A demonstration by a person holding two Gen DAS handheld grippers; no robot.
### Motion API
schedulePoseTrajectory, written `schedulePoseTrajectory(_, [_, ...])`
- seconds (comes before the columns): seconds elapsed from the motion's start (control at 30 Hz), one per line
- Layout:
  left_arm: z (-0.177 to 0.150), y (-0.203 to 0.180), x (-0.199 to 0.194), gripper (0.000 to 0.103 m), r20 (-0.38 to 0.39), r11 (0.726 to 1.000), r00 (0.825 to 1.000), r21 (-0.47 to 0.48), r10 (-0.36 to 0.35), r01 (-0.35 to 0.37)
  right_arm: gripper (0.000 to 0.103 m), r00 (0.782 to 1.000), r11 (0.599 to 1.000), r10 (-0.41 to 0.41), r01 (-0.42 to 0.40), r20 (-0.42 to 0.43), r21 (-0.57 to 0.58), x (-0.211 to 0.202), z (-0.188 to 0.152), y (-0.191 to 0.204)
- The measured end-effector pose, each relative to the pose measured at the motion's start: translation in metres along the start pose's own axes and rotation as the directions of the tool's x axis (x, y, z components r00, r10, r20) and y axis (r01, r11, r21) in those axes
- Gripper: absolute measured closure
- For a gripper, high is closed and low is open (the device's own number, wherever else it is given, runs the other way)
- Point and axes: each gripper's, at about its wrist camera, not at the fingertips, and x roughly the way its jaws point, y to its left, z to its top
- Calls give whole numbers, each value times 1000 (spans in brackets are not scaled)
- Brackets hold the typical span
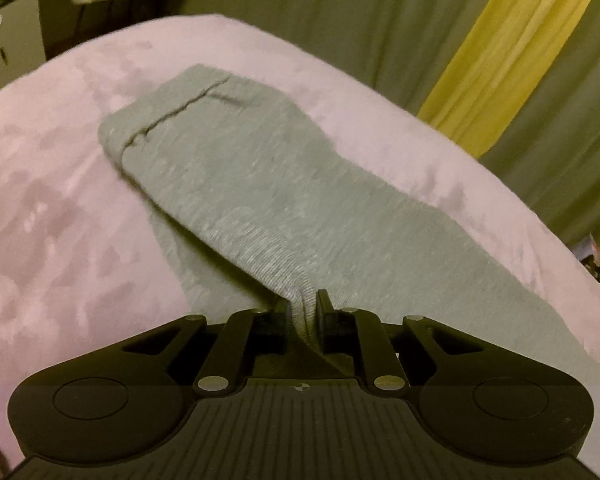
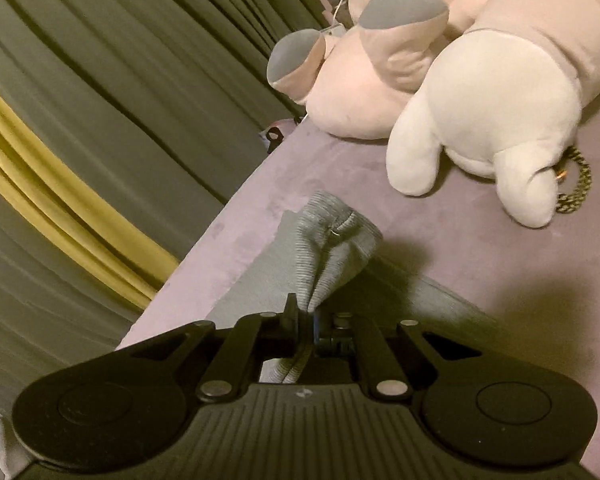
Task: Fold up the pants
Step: 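Open both tools to release the folded sweatpants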
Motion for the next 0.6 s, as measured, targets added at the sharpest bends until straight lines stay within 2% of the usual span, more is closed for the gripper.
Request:
schedulePoseTrajectory(0.1, [-13,3,21,87,-74,998,996,17,54,-52,96,993,991,-110,105,-45,-87,17,-14,-7])
schedulePoseTrajectory(0.13, [-14,0,28,83,-92,996,993,38,78,-75,96,983,982,-158,147,-90,-119,31,-20,-11])
schedulePoseTrajectory(0.17, [-16,-3,30,75,-95,992,989,65,111,-105,92,968,968,-220,202,-120,-146,40,-24,-13])
schedulePoseTrajectory(0.2, [-17,-6,27,69,-76,988,988,89,135,-128,85,949,946,-293,271,-118,-176,45,-27,-13])
schedulePoseTrajectory(0.23, [-16,-9,22,51,-48,982,985,105,164,-159,82,944,936,-318,298,-88,-186,43,-27,-13])
schedulePoseTrajectory(0.27, [-15,-11,16,35,-12,972,978,117,207,-205,66,941,929,-336,323,-43,-182,36,-25,-11])
schedulePoseTrajectory(0.3, [-12,-12,8,31,36,960,967,121,251,-253,47,934,919,-357,351,-3,-181,30,-23,-8])
schedulePoseTrajectory(0.33, [-10,-13,1,30,79,949,955,120,284,-292,42,928,910,-371,371,33,-188,24,-21,-4])
schedulePoseTrajectory(0.4, [-5,-15,-11,28,149,932,933,117,326,-344,41,919,895,-385,395,86,-208,16,-14,9])
schedulePoseTrajectory(0.43, [-2,-15,-14,26,166,931,931,116,325,-346,41,928,901,-358,372,101,-224,14,-11,21])
schedulePoseTrajectory(0.5, [1,-21,-12,20,178,941,940,126,290,-314,40,956,924,-278,292,91,-249,15,-12,47])
schedulePoseTrajectory(0.53, [1,-23,-7,19,180,940,940,130,290,-315,40,973,934,-222,231,63,-274,21,-17,64])
schedulePoseTrajectory(0.6, [0,-32,11,19,172,921,931,175,321,-349,35,993,936,-119,108,-13,-334,35,-34,102])
